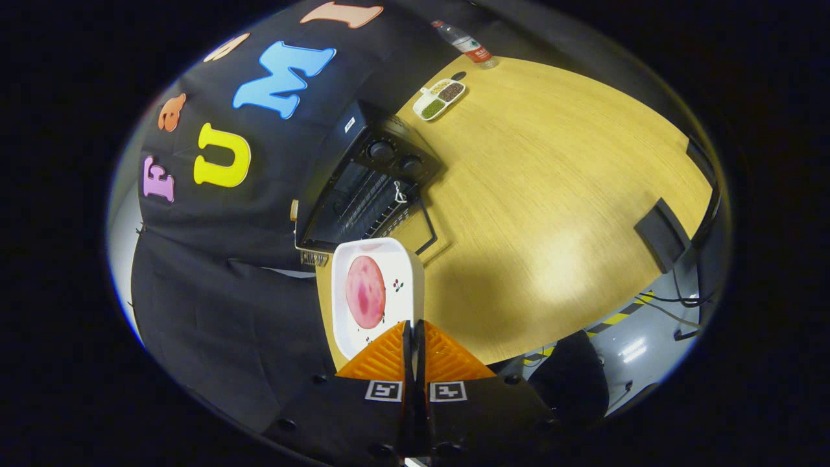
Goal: Open the toaster oven, put the food inside, and close the toaster oven door.
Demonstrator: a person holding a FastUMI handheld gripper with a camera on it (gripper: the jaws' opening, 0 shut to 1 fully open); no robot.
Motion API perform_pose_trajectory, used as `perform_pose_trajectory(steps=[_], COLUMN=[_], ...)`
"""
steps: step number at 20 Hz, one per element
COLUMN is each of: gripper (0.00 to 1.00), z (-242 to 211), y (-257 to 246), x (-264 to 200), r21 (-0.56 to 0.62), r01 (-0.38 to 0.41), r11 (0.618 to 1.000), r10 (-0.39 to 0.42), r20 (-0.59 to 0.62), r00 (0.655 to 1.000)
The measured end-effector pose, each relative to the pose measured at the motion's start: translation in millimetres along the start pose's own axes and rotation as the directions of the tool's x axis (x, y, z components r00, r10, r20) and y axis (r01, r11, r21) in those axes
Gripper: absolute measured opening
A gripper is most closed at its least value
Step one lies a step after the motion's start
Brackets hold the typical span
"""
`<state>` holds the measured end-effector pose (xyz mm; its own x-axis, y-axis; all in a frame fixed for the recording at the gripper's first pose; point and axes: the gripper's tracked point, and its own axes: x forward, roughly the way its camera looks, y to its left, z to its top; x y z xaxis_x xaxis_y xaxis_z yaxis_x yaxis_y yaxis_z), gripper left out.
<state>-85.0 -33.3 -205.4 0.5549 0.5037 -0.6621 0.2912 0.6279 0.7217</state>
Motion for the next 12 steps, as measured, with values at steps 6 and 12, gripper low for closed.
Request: perform_pose_trajectory(steps=[6,12], gripper=[0.01,0.02], z=[3.6,31.8], y=[38.4,55.2], x=[63.5,118.3], r21=[-0.030,0.028], r01=[-0.002,-0.010], r11=[1.000,1.000], r10=[0.000,0.012], r20=[-0.064,-0.046], r00=[0.998,0.999])
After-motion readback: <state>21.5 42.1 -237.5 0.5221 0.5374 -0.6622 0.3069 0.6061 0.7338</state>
